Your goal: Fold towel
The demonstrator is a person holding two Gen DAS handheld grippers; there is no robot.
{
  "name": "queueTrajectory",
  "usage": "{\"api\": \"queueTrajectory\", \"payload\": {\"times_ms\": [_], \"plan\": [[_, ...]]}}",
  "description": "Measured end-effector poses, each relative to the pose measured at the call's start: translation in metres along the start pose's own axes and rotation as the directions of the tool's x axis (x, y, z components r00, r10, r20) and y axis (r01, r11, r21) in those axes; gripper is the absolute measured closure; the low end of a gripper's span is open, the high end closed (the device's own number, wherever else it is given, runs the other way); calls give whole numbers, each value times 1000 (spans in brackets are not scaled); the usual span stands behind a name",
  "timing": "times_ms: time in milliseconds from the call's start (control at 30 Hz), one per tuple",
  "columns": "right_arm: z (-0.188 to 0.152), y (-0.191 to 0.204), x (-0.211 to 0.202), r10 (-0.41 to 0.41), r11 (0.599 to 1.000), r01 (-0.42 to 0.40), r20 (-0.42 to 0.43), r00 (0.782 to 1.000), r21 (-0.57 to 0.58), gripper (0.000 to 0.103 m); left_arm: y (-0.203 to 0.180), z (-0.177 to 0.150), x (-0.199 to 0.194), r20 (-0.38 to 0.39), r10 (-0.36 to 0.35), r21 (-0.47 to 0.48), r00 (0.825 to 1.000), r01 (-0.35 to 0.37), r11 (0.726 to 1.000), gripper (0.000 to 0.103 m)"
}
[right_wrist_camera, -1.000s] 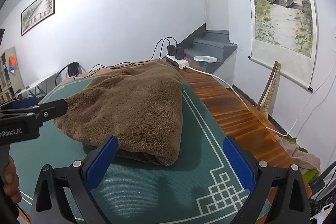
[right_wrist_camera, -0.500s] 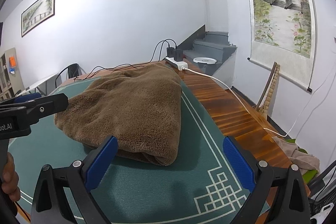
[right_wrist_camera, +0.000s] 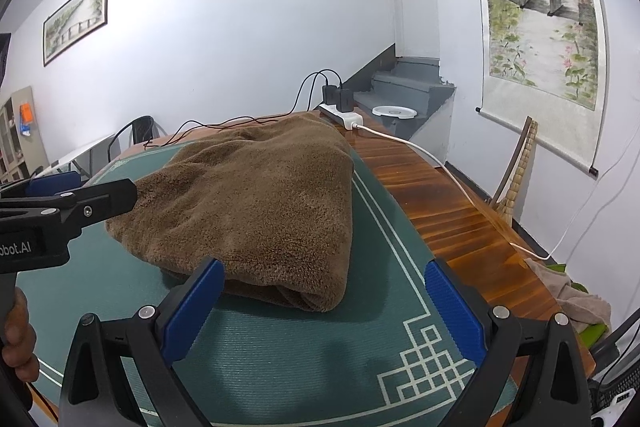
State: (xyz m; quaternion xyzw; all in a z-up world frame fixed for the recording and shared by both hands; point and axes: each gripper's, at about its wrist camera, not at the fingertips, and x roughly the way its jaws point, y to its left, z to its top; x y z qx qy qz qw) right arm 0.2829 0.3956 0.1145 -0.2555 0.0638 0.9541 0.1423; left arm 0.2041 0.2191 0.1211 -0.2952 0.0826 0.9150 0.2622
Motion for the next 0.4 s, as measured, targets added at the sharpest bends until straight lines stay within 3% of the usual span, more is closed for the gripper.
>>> {"api": "queueTrajectory", "payload": {"times_ms": [167,400], "plan": [[-1,0,-1,-1,1000,1,-2,1000,1,1,2,-2,1,-3,-64,-22,998,64,998,0],[-3,-2,1,1,1000,-1,-6,1000,7,1,-8,-5,0,5,-28,26,1000,28,999,0]]}}
